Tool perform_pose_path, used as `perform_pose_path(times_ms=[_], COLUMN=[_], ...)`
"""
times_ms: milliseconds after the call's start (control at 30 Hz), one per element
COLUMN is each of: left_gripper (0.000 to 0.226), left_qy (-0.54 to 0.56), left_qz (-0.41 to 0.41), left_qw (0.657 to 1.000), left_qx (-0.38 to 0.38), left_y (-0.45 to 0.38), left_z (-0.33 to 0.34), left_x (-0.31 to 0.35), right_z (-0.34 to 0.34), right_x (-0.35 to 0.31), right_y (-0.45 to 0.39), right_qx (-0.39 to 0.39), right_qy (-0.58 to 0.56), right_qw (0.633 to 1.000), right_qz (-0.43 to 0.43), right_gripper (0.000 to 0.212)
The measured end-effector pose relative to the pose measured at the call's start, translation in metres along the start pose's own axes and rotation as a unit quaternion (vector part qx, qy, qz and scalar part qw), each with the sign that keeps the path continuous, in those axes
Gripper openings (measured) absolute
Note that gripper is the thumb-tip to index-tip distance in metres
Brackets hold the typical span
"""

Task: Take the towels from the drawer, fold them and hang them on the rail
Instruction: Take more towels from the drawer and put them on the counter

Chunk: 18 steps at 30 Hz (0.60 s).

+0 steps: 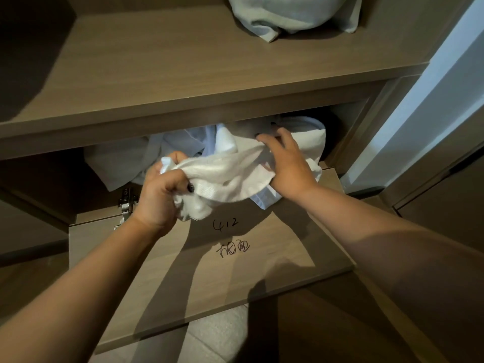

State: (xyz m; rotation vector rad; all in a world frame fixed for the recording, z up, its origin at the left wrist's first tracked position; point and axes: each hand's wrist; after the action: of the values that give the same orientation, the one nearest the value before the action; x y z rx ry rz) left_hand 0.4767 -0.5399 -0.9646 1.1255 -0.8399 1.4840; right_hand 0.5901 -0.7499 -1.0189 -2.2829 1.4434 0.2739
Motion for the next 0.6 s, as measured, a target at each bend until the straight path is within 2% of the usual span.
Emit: perform_pose_path(times_ms=[67,133,233,367,467,567,600], left_gripper=[0.026,0.027,0.022,0.031,0.061,0.036,0.037], left_qy=[0.01,0.033,0.058,0.041,0.025,0.039,0.038], left_qz=[-0.048,-0.114,-0.201,-0.194,-0.202,-0.232,-0.242], left_qw=[0.999,0.993,0.978,0.98,0.977,0.959,0.951], left_qx=[-0.01,-0.014,0.0,0.002,-0.057,-0.16,-0.186], left_y=[0.0,0.001,0.003,0.002,0.0,-0.002,-0.003], left_z=[-0.006,-0.013,-0.02,-0.026,-0.025,-0.023,-0.024], left_x=[-0.002,-0.005,-0.009,-0.008,-0.001,0.015,0.018], right_z=[0.001,0.0,-0.01,-0.012,-0.002,-0.003,-0.005], right_x=[0.0,0.003,0.014,0.009,-0.002,-0.001,0.0], right_y=[-0.005,-0.013,-0.019,-0.007,-0.004,-0.015,-0.019], right_qx=[0.029,0.034,-0.021,-0.124,-0.141,-0.098,-0.09], right_qy=[-0.022,-0.032,-0.018,0.035,0.042,-0.034,-0.048], right_qw=[0.999,0.998,0.997,0.991,0.989,0.994,0.992], right_qz=[0.027,0.044,0.07,0.032,-0.011,0.045,0.07], right_gripper=[0.05,0.051,0.065,0.091,0.08,0.061,0.056])
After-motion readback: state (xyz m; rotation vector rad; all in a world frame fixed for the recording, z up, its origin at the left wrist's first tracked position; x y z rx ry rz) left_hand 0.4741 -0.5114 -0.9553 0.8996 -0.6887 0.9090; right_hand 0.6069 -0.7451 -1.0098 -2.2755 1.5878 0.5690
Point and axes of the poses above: each hand's wrist, its own y-axis away from the middle knuckle, its own z-axis out of the palm, x = y × z, and after that the axes turned 7 degrees about y, right-handed
